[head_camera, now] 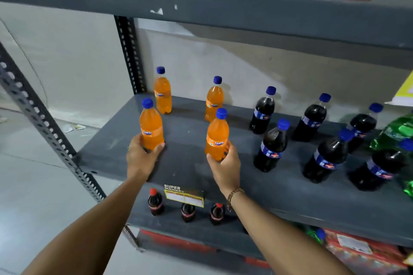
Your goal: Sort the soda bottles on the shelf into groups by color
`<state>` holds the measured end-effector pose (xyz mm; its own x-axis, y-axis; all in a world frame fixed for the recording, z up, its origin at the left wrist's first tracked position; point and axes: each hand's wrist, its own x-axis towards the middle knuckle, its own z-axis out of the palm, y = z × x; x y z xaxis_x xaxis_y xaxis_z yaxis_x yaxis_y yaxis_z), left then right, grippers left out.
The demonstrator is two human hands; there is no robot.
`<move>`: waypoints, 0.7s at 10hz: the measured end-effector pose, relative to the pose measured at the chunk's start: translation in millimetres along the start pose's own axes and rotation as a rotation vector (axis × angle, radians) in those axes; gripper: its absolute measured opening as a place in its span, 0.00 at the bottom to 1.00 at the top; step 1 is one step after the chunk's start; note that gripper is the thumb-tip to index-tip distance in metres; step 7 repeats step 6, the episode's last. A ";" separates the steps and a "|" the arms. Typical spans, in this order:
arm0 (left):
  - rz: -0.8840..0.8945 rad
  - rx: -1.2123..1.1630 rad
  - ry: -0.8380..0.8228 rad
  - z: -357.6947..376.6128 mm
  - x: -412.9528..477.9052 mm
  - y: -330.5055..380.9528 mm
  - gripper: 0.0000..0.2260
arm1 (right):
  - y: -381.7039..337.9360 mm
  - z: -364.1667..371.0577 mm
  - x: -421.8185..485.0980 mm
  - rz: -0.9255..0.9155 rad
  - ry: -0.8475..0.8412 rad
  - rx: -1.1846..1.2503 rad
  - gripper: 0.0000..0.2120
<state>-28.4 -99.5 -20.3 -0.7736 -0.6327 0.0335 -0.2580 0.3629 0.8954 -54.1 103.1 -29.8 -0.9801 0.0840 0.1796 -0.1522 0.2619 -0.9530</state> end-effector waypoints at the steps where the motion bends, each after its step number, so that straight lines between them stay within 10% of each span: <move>1: -0.007 -0.051 0.014 -1.3 0.1 1.2 0.28 | 3.5 2.5 2.9 0.008 0.023 0.011 0.20; 7: -0.029 -0.035 0.070 0.7 -14.9 5.9 0.39 | 3.3 -2.2 -2.3 0.076 -0.003 -0.010 0.36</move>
